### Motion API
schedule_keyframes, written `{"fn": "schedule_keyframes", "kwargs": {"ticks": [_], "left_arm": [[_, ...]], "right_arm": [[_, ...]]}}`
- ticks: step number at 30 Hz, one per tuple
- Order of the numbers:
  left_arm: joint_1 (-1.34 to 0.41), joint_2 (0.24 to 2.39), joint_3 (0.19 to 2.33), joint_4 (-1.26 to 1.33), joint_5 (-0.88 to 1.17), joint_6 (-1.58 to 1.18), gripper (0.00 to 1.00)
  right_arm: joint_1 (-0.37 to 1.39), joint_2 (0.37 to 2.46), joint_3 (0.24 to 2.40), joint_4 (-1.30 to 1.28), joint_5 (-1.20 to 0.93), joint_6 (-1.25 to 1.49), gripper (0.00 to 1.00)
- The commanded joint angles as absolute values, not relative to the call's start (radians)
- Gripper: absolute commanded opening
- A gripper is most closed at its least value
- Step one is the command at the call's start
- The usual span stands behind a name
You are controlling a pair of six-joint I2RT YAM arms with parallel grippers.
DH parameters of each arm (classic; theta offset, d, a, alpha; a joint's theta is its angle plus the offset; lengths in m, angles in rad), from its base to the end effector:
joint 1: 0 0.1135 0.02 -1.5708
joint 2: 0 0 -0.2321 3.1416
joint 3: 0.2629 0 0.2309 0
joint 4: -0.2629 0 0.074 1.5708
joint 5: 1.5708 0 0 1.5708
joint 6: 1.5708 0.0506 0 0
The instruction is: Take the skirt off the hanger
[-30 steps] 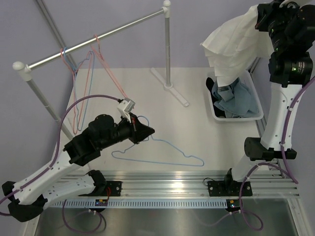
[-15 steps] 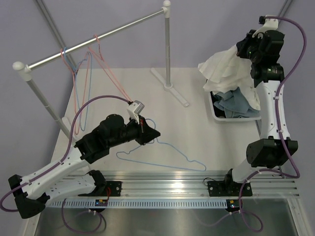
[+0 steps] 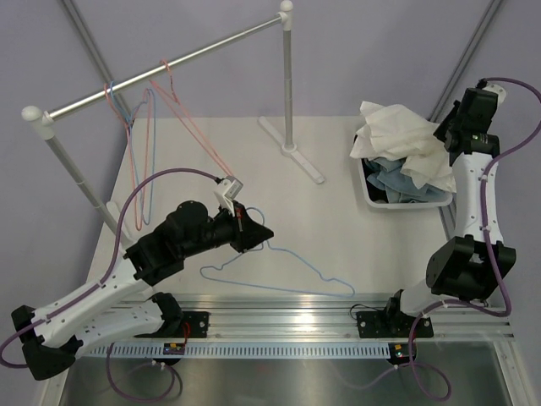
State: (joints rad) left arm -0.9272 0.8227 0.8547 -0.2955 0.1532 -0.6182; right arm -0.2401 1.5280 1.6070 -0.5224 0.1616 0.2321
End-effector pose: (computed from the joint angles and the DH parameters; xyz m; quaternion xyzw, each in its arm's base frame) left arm 0.1155 -0.1668 0.3184 0.1678 0.7750 -0.4667 0.3917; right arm 0.3279 -0.0887 0.3696 0.2390 0.8091 -0.0704 0.5323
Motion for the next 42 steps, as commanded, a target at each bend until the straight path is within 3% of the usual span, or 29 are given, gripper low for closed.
{"fn": "schedule_keyframes", "kwargs": {"ticks": [1, 6, 9, 12, 17, 21, 23, 25, 26, 30, 33, 37, 42], "left_arm": [[-0.923, 0.801, 0.844, -0.244, 0.178, -0.643, 0.0], [-0.925, 0.789, 0.844, -0.252, 0.179, -0.655, 0.0], [-0.923, 0.773, 0.835, -0.261, 0.175, -0.664, 0.0], [-0.923, 0.761, 0.825, -0.268, 0.17, -0.672, 0.0], [-0.923, 0.753, 0.819, -0.282, 0.172, -0.687, 0.0], [-0.925, 0.756, 0.837, -0.311, 0.172, -0.68, 0.0], [-0.925, 0.775, 0.853, -0.325, 0.175, -0.663, 0.0], [-0.925, 0.788, 0.877, -0.344, 0.183, -0.646, 0.0], [-0.925, 0.804, 0.884, -0.348, 0.186, -0.64, 0.0], [-0.925, 0.845, 0.913, -0.383, 0.189, -0.604, 0.0], [-0.925, 0.873, 0.934, -0.403, 0.187, -0.577, 0.0], [-0.927, 0.914, 0.979, -0.408, 0.209, -0.557, 0.0], [-0.931, 1.003, 1.095, -0.452, 0.232, -0.499, 0.0]], "right_arm": [[-0.241, 1.624, 1.608, -0.665, 0.146, 0.301, 0.0], [-0.23, 1.81, 1.591, -0.768, -0.073, 0.333, 0.0], [-0.187, 1.885, 1.583, -0.811, -0.06, 0.307, 0.01], [-0.163, 1.928, 1.591, -0.847, -0.008, 0.284, 0.09], [-0.161, 1.902, 1.63, -0.9, 0.095, 0.265, 0.51], [-0.161, 1.78, 1.707, -0.937, 0.21, 0.249, 0.66], [-0.161, 1.738, 1.764, -0.954, 0.247, 0.233, 0.78], [-0.161, 1.694, 1.808, -0.974, 0.253, 0.219, 0.97], [-0.16, 1.678, 1.848, -1.0, 0.256, 0.219, 0.99], [-0.16, 1.554, 1.865, -1.006, 0.18, 0.233, 0.99], [-0.161, 1.439, 1.792, -0.966, -0.083, 0.275, 0.99], [-0.149, 1.304, 1.643, -0.925, -0.604, 0.301, 1.0], [-0.02, 1.045, 1.395, -0.929, -0.626, 0.278, 1.0]]}}
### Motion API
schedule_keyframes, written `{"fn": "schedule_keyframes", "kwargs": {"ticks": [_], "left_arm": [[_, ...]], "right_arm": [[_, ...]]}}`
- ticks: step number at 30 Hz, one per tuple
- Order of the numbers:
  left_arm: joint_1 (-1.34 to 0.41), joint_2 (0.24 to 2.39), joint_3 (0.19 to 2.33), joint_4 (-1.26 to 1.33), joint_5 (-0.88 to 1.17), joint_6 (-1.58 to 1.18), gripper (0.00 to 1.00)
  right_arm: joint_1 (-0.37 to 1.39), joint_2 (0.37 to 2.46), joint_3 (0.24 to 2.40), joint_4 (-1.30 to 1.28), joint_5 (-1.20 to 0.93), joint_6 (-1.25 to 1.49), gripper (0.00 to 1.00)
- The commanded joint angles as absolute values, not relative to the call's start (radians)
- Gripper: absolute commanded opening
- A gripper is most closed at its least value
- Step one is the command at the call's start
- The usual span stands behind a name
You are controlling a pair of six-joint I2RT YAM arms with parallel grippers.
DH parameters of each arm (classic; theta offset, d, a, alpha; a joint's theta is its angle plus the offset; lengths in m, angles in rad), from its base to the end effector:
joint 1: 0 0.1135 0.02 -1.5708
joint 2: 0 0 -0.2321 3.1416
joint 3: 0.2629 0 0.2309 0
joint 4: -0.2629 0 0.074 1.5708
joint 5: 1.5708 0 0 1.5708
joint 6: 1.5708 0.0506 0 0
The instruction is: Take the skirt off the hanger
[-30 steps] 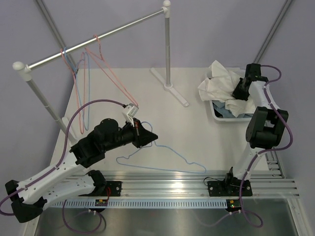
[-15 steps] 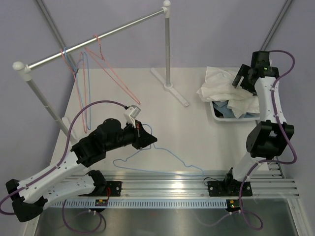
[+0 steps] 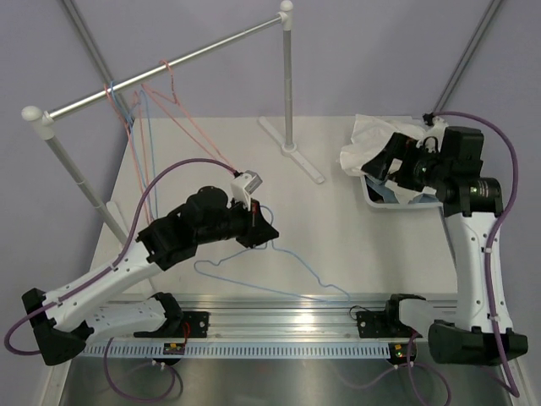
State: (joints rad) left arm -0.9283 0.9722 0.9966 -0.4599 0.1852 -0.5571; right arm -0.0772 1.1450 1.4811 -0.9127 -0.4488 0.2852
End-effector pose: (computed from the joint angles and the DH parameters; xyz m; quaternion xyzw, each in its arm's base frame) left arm 0.1261 -0.1840 0.3185 0.2038 0.8160 -0.4195 0.3416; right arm 0.2161 0.0053 0.3899 0.0501 0.8620 0.2428 0.4421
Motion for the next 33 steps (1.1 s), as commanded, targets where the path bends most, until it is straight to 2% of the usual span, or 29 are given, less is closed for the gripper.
{"fn": "schedule_keyframes", "kwargs": {"ticks": [1, 4, 10, 13, 19, 25, 32, 33], "left_arm": [[-0.931, 1.021, 1.115, -0.459, 0.236, -0.488, 0.0], [-0.931, 1.098, 1.215, -0.5, 0.242, -0.446, 0.0], [-0.933, 1.213, 1.394, -0.56, 0.311, -0.408, 0.0], [-0.933, 1.236, 1.428, -0.563, 0.331, -0.423, 0.0], [-0.933, 1.258, 1.511, -0.571, 0.36, -0.459, 0.0], [-0.933, 1.27, 1.588, -0.614, 0.367, -0.453, 0.0], [-0.933, 1.318, 1.658, -0.643, 0.334, -0.471, 0.0], [-0.931, 1.33, 1.672, -0.644, 0.336, -0.477, 0.0]], "right_arm": [[0.032, 1.02, 1.376, -0.948, -0.667, 0.264, 0.99], [0.116, 0.901, 1.284, -0.999, -0.719, 0.25, 1.0], [0.161, 0.7, 1.246, -1.14, -0.903, 0.184, 0.96], [0.209, 0.667, 1.22, -1.189, -0.911, 0.193, 0.85], [0.242, 0.646, 1.135, -1.17, -0.907, 0.187, 0.82], [0.271, 0.673, 1.146, -1.169, -0.907, 0.175, 0.78], [0.305, 0.695, 1.147, -1.17, -0.908, 0.175, 0.65], [0.308, 0.698, 1.149, -1.173, -0.896, 0.175, 0.55]]}}
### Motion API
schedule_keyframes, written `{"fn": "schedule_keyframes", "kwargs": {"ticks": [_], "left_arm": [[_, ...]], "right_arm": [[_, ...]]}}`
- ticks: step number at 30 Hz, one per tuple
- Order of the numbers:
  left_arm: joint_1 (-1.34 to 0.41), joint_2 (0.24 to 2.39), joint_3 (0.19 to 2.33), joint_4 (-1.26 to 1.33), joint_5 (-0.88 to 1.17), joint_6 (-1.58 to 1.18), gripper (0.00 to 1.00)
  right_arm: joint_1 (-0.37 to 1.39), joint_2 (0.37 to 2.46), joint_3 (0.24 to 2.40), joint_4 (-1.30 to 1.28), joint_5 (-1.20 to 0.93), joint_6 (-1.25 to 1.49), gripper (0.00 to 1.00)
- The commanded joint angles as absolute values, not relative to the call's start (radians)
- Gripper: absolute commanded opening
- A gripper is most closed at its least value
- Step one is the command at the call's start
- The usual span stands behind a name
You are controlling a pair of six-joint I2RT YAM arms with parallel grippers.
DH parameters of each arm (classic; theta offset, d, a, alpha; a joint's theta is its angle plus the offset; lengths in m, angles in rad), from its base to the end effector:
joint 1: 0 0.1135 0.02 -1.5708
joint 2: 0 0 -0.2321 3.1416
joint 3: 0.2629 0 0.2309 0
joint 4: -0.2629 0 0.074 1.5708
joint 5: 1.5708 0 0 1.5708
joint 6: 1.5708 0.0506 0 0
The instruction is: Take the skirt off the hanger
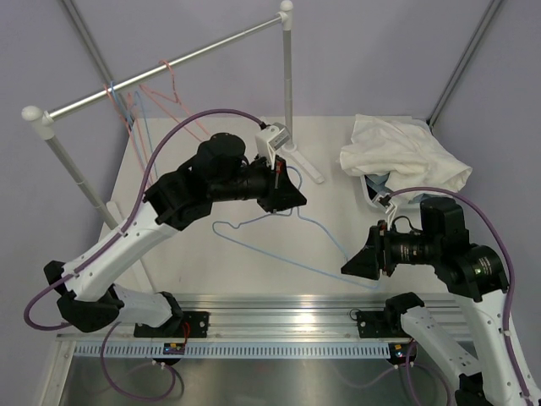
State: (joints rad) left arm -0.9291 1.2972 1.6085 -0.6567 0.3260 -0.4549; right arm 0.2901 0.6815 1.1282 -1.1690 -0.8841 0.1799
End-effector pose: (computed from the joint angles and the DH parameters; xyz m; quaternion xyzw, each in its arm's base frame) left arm 0.1462 -0.2227 0.4211 0.2803 0.7627 -0.4643 0.3522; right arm 0.0794 0.0645 0.3400 -0.2212 0.8128 0.4658 0.2711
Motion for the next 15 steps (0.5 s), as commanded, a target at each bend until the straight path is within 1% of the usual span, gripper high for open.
{"fn": "schedule_keyframes", "kwargs": {"ticks": [1, 2, 3, 4, 5, 6, 7, 8, 9, 10, 11, 14, 15], "left_arm": [[-0.933, 1.341, 1.698, -0.646, 0.339, -0.482, 0.0], [-0.933, 1.362, 1.712, -0.65, 0.342, -0.491, 0.0], [-0.931, 1.371, 1.724, -0.652, 0.345, -0.495, 0.0], [-0.933, 1.38, 1.744, -0.653, 0.347, -0.497, 0.0], [-0.931, 1.388, 1.755, -0.655, 0.347, -0.502, 0.0], [-0.931, 1.4, 1.764, -0.66, 0.348, -0.503, 0.09], [-0.933, 1.405, 1.773, -0.664, 0.345, -0.503, 0.26], [-0.931, 1.408, 1.784, -0.669, 0.338, -0.503, 0.45], [-0.931, 1.408, 1.787, -0.675, 0.333, -0.502, 0.62], [-0.931, 1.404, 1.789, -0.678, 0.328, -0.499, 0.9], [-0.933, 1.398, 1.784, -0.683, 0.312, -0.492, 0.99], [-0.931, 1.356, 1.769, -0.69, 0.255, -0.482, 0.99], [-0.933, 1.339, 1.747, -0.687, 0.241, -0.479, 0.99]], "right_arm": [[0.311, 0.703, 1.152, -1.178, -0.885, 0.173, 0.5], [0.322, 0.713, 1.157, -1.181, -0.876, 0.172, 0.43], [0.327, 0.718, 1.161, -1.183, -0.85, 0.172, 0.33], [0.33, 0.724, 1.172, -1.187, -0.838, 0.172, 0.07], [0.331, 0.726, 1.178, -1.189, -0.824, 0.17, 0.0], [0.333, 0.727, 1.184, -1.19, -0.798, 0.17, 0.0], [0.334, 0.727, 1.202, -1.192, -0.781, 0.169, 0.0], [0.334, 0.723, 1.212, -1.19, -0.764, 0.169, 0.0], [0.334, 0.721, 1.222, -1.19, -0.731, 0.175, 0.0], [0.334, 0.721, 1.245, -1.193, -0.72, 0.175, 0.0], [0.334, 0.729, 1.259, -1.198, -0.707, 0.172, 0.0], [0.334, 0.758, 1.316, -1.236, -0.643, 0.169, 0.0], [0.334, 0.764, 1.327, -1.244, -0.588, 0.166, 0.0]]}}
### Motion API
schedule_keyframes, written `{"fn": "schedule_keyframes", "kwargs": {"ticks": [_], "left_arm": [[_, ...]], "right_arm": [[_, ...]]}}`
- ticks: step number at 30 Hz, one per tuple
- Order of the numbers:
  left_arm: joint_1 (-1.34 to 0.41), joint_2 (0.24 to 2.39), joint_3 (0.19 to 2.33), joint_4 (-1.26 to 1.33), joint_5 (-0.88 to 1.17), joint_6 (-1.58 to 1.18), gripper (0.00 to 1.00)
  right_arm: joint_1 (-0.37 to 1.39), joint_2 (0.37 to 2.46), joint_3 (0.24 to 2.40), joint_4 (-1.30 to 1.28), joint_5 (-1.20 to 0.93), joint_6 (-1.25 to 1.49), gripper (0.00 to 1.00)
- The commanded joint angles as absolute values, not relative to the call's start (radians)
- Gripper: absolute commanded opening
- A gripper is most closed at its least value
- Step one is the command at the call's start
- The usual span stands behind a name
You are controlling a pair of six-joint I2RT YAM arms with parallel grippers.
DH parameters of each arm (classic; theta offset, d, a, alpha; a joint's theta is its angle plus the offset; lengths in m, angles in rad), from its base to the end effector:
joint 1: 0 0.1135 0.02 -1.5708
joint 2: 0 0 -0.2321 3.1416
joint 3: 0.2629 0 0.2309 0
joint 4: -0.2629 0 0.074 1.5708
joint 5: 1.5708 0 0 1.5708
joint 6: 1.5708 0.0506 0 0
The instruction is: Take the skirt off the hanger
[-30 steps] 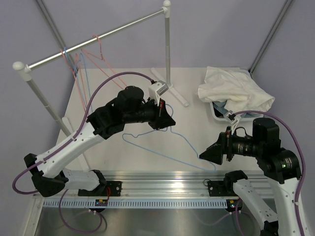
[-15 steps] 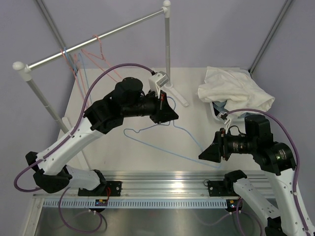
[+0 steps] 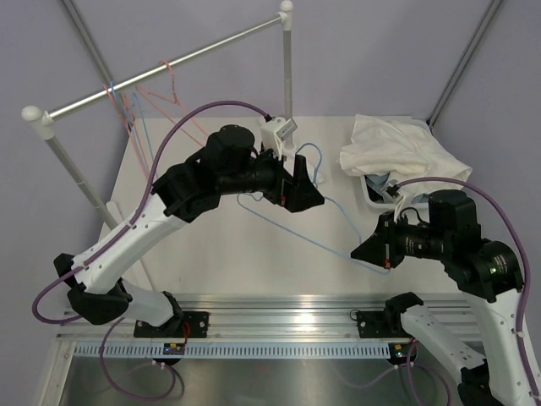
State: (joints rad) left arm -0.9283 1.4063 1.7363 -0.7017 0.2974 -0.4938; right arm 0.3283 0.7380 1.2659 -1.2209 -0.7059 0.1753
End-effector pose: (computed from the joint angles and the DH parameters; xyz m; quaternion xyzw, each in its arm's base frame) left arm 0.1604 -0.2391 0.4270 0.2576 0.7793 -0.4569 0.3430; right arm 0.0815 0.0624 0.3619 -0.2114 0.8357 0.4024 0.3082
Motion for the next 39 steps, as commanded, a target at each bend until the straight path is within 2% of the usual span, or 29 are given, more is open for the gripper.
{"fn": "schedule_keyframes", "kwargs": {"ticks": [1, 6, 14, 18, 27, 36, 39], "left_arm": [[-0.933, 1.295, 1.727, -0.666, 0.224, -0.476, 0.99], [-0.931, 1.122, 1.527, -0.514, 0.227, -0.459, 0.99], [-0.934, 0.97, 1.257, -0.469, 0.245, -0.488, 0.99], [-0.933, 0.913, 1.094, -0.417, 0.259, -0.529, 0.99], [-0.945, 0.839, 0.775, -0.293, 0.276, -0.61, 0.99], [-0.959, 0.778, 0.655, -0.293, 0.252, -0.63, 0.99], [-0.965, 0.764, 0.629, -0.284, 0.253, -0.64, 0.99]], "right_arm": [[0.333, 0.77, 1.353, -1.252, -0.554, 0.164, 0.0], [0.333, 0.862, 1.416, -1.215, -0.413, 0.176, 0.0], [0.334, 1.1, 1.545, -1.022, -0.382, 0.192, 0.0], [0.362, 1.248, 1.687, -0.974, -0.335, 0.19, 0.0], [0.431, 1.581, 2.153, -0.913, -0.262, 0.212, 0.0], [0.489, 1.96, 2.623, -0.979, -0.288, 0.225, 0.0], [0.523, 2.019, 2.652, -0.947, -0.282, 0.224, 0.0]]}}
